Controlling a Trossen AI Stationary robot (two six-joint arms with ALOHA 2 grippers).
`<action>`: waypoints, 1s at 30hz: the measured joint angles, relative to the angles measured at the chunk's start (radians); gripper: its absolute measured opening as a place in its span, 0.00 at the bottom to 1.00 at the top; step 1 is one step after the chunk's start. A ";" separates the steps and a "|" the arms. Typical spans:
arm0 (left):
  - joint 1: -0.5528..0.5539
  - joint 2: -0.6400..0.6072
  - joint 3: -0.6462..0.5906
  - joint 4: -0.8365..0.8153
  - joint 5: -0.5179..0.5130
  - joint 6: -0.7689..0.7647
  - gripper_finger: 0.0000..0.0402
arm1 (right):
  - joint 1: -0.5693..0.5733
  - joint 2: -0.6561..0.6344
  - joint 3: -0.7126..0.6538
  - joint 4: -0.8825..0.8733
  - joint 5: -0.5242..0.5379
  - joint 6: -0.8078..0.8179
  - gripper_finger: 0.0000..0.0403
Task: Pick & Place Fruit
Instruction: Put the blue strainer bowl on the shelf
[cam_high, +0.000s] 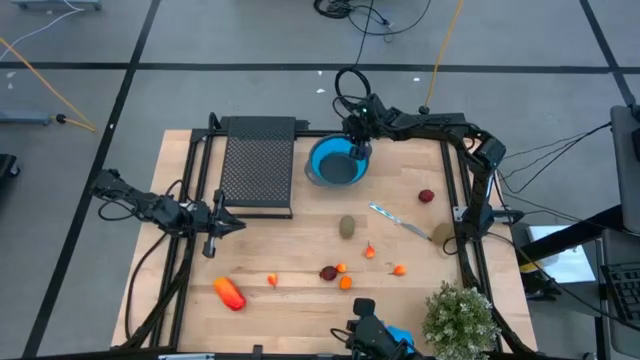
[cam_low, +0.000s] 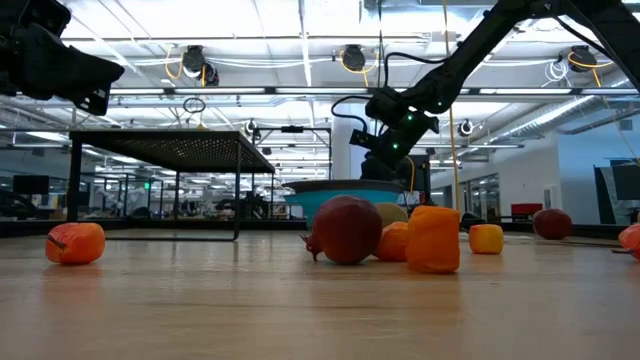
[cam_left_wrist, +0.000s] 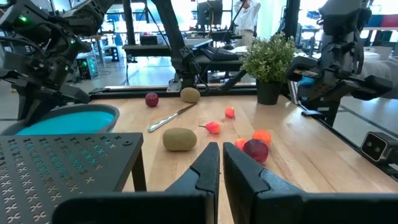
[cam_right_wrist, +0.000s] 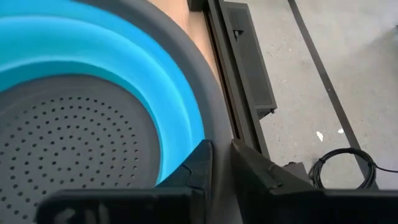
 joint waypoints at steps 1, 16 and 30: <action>0.000 0.000 0.000 0.000 0.000 0.000 0.05 | 0.000 0.000 0.000 0.000 0.000 0.000 0.09; 0.000 0.000 0.000 0.000 0.000 0.000 0.05 | 0.002 -0.021 -0.002 0.000 0.053 0.022 0.08; 0.000 0.000 0.000 0.000 0.000 0.000 0.05 | -0.028 -0.289 -0.002 -0.131 0.057 0.024 0.03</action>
